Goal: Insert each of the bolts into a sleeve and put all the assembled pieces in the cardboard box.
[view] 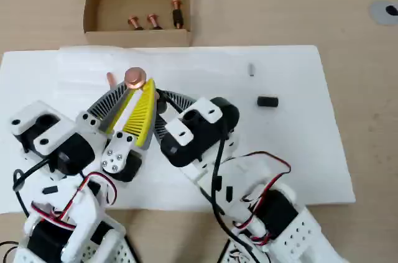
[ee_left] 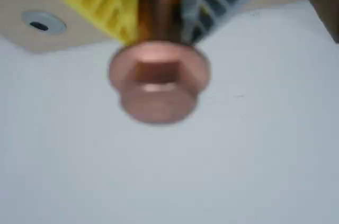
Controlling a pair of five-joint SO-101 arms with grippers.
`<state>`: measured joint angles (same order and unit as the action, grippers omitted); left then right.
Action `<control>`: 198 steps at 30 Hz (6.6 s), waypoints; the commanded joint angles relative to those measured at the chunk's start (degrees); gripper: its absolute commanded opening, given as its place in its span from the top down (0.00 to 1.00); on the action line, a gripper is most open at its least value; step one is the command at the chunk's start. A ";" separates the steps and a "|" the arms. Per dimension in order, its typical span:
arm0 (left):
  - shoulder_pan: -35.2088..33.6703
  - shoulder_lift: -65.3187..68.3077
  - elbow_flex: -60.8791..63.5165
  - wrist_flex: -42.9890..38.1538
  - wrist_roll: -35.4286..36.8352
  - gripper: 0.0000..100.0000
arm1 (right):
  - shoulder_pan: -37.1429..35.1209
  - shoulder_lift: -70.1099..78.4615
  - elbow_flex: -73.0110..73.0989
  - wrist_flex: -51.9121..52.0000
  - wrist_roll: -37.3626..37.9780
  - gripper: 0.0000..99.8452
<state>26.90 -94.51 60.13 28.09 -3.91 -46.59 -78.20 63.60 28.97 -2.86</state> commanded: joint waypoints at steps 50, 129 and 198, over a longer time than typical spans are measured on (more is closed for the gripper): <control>-3.25 14.90 -30.33 35.34 3.52 0.81 | 3.38 -0.92 -5.23 5.19 -0.26 0.99; -39.03 38.20 -36.31 54.33 9.49 0.79 | 28.53 131.56 -158.99 56.97 1.58 0.74; -36.31 79.43 -34.73 41.49 8.44 0.79 | 52.26 108.18 -85.14 69.54 61.71 0.74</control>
<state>-10.20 -14.24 25.85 70.29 5.05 4.48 27.38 -15.52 96.57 58.15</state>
